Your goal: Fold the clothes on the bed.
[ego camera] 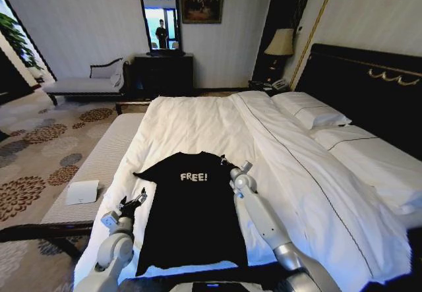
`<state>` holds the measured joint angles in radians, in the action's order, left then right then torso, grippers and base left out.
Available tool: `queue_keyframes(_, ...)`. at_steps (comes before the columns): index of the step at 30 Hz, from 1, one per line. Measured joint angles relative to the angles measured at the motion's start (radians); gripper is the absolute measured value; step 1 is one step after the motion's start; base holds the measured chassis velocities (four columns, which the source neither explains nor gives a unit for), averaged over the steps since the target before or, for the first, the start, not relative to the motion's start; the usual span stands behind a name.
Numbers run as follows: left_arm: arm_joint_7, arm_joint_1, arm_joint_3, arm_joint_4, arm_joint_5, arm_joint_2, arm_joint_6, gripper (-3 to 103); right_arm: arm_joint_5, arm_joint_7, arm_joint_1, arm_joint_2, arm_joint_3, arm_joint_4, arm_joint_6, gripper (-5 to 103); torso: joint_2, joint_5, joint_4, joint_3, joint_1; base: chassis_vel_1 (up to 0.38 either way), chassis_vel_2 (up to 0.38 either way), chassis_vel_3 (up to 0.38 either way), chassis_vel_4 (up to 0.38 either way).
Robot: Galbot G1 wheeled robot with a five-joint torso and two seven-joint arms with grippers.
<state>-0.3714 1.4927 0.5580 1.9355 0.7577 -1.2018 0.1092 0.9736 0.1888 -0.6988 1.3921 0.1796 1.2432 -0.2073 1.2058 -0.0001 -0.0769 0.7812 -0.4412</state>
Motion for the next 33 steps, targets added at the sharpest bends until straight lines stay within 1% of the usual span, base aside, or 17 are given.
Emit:
queue_keyframes(18, 0.001, 0.015, 0.028, 0.019, 0.012, 0.001, 0.0, 100, -0.088, -0.037, 0.055, 0.054, -0.074, -0.154, 0.025, 0, 0.0, 0.0, -0.0002, 0.0, 0.0, 0.0, 0.0, 0.0, 0.0)
queue_keyframes(19, 0.001, 0.016, 0.031, 0.02, 0.012, 0.001, 0.0, 100, -0.092, -0.038, 0.055, 0.055, -0.079, -0.154, 0.025, 5, 0.0, 0.0001, -0.0002, 0.0, 0.0, 0.0, 0.0, 0.0, 0.0)
queue_keyframes(21, 0.001, 0.017, 0.032, 0.02, 0.012, 0.001, 0.0, 100, -0.094, -0.038, 0.053, 0.055, -0.082, -0.151, 0.025, 5, 0.0, 0.0, -0.0001, 0.0, 0.0, 0.0, 0.0, 0.0, 0.0)
queue_keyframes(25, 0.001, 0.02, 0.036, 0.02, 0.013, 0.0, 0.0, 100, -0.097, -0.038, 0.037, 0.052, -0.104, -0.113, 0.024, 27, 0.0, 0.0, -0.0001, 0.0, 0.0, 0.0, 0.0, 0.0, 0.0)
queue_keyframes(26, 0.001, 0.02, 0.036, 0.02, 0.013, 0.0, 0.0, 100, -0.097, -0.038, 0.037, 0.052, -0.104, -0.113, 0.024, 27, 0.0, 0.0, -0.0001, 0.0, 0.0, 0.0, 0.0, 0.0, 0.0)
queue_keyframes(27, 0.001, 0.02, 0.037, 0.02, 0.013, -0.001, 0.0, 100, -0.099, -0.038, 0.031, 0.049, -0.113, -0.096, 0.024, 32, 0.0, 0.0, -0.0001, 0.0, 0.0, 0.0, 0.0, 0.0, 0.0)
queue_keyframes(28, 0.001, 0.02, 0.037, 0.021, 0.013, -0.001, 0.001, 100, -0.106, -0.038, 0.026, 0.047, -0.119, -0.081, 0.023, 32, 0.0, 0.0, -0.0001, 0.0, 0.0, 0.0, 0.0, 0.0, 0.0)
queue_keyframes(31, 0.0, 0.02, 0.039, 0.026, 0.016, 0.0, 0.005, 100, -0.102, -0.029, 0.01, 0.038, -0.133, -0.028, 0.019, 48, 0.0, 0.0, -0.0001, 0.0, 0.0, 0.0, 0.0, 0.0, 0.0)
queue_keyframes(32, 0.0, 0.02, 0.039, 0.026, 0.016, 0.0, 0.005, 100, -0.102, -0.029, 0.01, 0.038, -0.133, -0.028, 0.019, 48, 0.0, 0.0, -0.0001, 0.0, 0.0, 0.0, 0.0, 0.0, 0.0)
queue_keyframes(33, -0.001, 0.019, 0.04, 0.027, 0.017, 0.002, 0.006, 100, -0.092, -0.024, -0.002, 0.032, -0.138, 0.009, 0.014, 54, 0.0, 0.0001, -0.0001, 0.0, 0.0, 0.0, 0.0, 0.0, 0.0)
